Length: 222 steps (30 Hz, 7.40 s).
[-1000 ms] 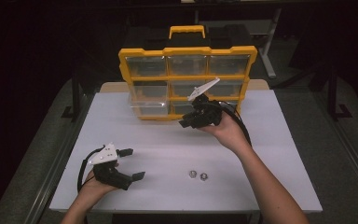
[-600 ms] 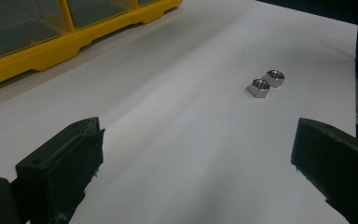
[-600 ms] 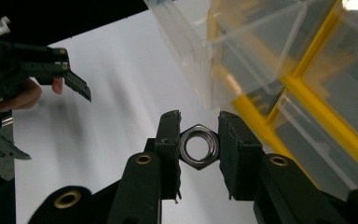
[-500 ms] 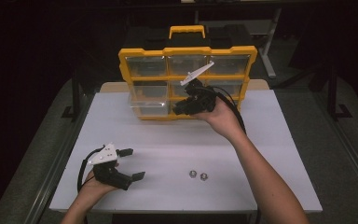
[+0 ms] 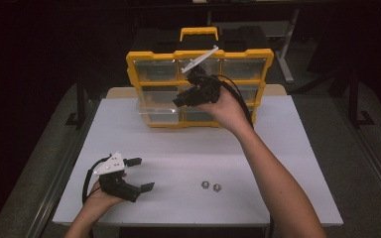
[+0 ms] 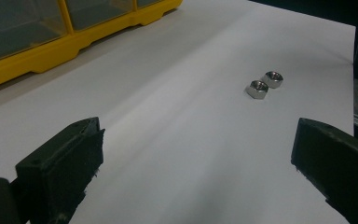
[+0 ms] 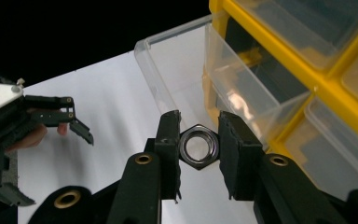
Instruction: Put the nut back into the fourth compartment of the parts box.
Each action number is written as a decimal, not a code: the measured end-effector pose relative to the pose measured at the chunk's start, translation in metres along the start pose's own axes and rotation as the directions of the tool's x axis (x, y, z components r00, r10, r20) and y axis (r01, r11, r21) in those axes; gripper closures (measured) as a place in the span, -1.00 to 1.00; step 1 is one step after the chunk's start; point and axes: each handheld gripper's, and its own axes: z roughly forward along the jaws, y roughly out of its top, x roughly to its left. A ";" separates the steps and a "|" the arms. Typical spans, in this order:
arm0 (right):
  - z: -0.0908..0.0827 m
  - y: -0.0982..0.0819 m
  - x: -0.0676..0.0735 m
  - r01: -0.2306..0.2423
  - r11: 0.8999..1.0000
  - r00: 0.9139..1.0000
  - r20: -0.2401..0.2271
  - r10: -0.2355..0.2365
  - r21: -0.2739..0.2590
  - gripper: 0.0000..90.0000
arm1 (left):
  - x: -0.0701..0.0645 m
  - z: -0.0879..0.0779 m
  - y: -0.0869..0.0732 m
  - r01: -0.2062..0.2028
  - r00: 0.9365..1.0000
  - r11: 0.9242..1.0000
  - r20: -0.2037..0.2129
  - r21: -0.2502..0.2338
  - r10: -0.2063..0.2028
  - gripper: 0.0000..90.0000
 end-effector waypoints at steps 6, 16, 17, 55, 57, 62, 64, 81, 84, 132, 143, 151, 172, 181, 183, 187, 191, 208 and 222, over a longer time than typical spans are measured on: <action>0.007 0.013 -0.001 0.002 1.000 1.000 0.000 -0.002 -0.003 0.54 | 0.000 0.000 0.000 0.003 1.000 1.000 0.001 0.004 -0.003 -0.96; 0.022 0.027 -0.003 0.016 1.000 1.000 0.008 -0.016 -0.003 0.53 | -0.001 0.001 0.000 0.014 1.000 1.000 0.004 -0.004 -0.014 -0.96; 0.024 0.027 -0.003 0.017 1.000 1.000 0.009 -0.017 -0.001 0.53 | -0.001 0.000 0.000 0.013 1.000 1.000 0.003 -0.002 -0.013 -0.96; 0.005 0.001 -0.008 0.031 1.000 0.997 0.067 -0.031 -0.003 -0.42 | -0.002 0.003 -0.001 -0.002 1.000 1.000 0.008 0.003 0.002 -0.96; 0.003 -0.004 -0.008 0.041 0.999 0.997 0.072 -0.040 -0.005 -0.43 | -0.001 0.002 -0.001 -0.003 1.000 1.000 0.005 0.008 0.003 -0.96; -0.002 -0.019 -0.006 0.048 0.999 0.996 0.078 -0.048 -0.009 -0.45 | -0.001 0.001 -0.001 0.003 1.000 1.000 0.001 0.004 -0.003 -0.96; -0.004 -0.026 -0.005 0.040 0.999 0.996 0.078 -0.039 -0.010 -0.45 | 0.000 0.001 -0.001 -0.004 1.000 1.000 -0.005 0.005 0.004 -0.96; -0.016 -0.079 0.015 0.069 0.997 0.996 0.053 -0.067 -0.022 -0.48 | 0.001 -0.001 -0.002 -0.010 1.000 1.000 -0.016 0.013 0.010 -0.96; -0.015 -0.086 0.019 0.069 0.997 0.997 0.045 -0.068 -0.016 -0.51 | 0.001 -0.001 -0.002 -0.010 1.000 1.000 -0.017 0.014 0.011 -0.96; 0.035 -0.203 0.059 0.104 0.982 0.993 -0.068 -0.095 0.157 -0.19 | 0.002 -0.001 -0.005 0.010 1.000 1.000 -0.018 0.014 -0.010 -0.96; 0.054 -0.209 0.061 0.177 0.961 0.980 -0.131 -0.151 0.215 0.19 | 0.001 0.000 -0.005 0.012 1.000 1.000 -0.015 0.015 -0.012 -0.96; 0.060 -0.211 0.063 0.206 0.948 0.974 -0.146 -0.174 0.244 0.36 | 0.001 0.000 -0.005 0.008 1.000 1.000 -0.015 0.020 -0.007 -0.96; 0.060 -0.210 0.065 0.181 0.950 0.980 -0.128 -0.152 0.256 0.54 | 0.001 0.000 -0.005 0.004 1.000 1.000 -0.014 0.018 -0.004 -0.96; 0.054 -0.205 0.062 0.152 0.959 0.986 -0.106 -0.130 0.238 0.54 | 0.002 0.000 -0.005 0.004 1.000 1.000 -0.016 0.016 -0.004 -0.96; 0.052 -0.203 0.061 0.138 0.962 0.988 -0.095 -0.119 0.234 0.54 | 0.002 -0.001 -0.005 0.002 1.000 1.000 -0.018 0.014 -0.002 -0.96; 0.047 -0.196 0.058 0.114 0.969 0.992 -0.081 -0.098 0.221 0.54 | 0.001 -0.002 -0.004 -0.007 1.000 1.000 -0.028 0.010 0.007 -0.96; 0.043 -0.190 0.055 0.089 0.972 0.994 -0.074 -0.075 0.217 0.54 | 0.001 -0.003 -0.004 -0.029 0.999 1.000 -0.036 0.007 0.029 -0.96; 0.031 -0.162 0.040 0.027 0.981 0.999 -0.039 -0.020 0.194 0.54 | 0.002 -0.004 -0.005 -0.037 0.998 0.999 -0.044 -0.022 0.036 -0.96; 0.021 -0.136 0.030 0.006 0.986 0.999 -0.037 0.000 0.168 0.54 | 0.001 -0.003 -0.005 -0.031 0.999 0.999 -0.039 -0.023 0.030 -0.96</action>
